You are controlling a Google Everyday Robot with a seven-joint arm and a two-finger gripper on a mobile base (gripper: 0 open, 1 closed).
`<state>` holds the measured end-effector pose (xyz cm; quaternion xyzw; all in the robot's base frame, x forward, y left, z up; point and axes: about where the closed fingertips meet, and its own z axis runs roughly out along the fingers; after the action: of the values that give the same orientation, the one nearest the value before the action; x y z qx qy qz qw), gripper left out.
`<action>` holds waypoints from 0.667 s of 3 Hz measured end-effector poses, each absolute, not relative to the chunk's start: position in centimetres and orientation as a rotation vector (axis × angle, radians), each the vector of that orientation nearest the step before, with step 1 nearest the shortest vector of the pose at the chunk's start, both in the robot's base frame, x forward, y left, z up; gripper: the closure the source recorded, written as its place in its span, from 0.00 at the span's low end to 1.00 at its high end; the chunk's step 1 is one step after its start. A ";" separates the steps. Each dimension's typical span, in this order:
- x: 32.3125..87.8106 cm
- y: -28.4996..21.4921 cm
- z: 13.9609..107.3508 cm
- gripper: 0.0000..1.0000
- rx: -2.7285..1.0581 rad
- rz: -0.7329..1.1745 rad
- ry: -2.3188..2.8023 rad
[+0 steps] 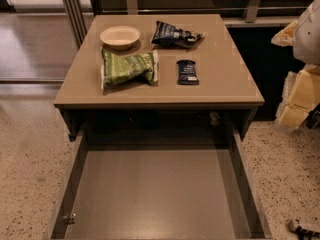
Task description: Place green jalapeno chip bag into top drawer
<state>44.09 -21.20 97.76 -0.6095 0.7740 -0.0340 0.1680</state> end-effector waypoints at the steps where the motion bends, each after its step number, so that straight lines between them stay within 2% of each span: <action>1: 45.2 -19.4 97.1 0.00 -1.767 -0.082 2.143; 2: 46.9 -17.1 96.0 0.00 -1.813 -0.082 2.065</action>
Offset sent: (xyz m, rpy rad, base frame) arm 0.0506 0.0675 -0.0348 0.0377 -0.0722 0.1771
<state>46.92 -17.10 96.01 -0.6468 0.7367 -0.0293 0.1951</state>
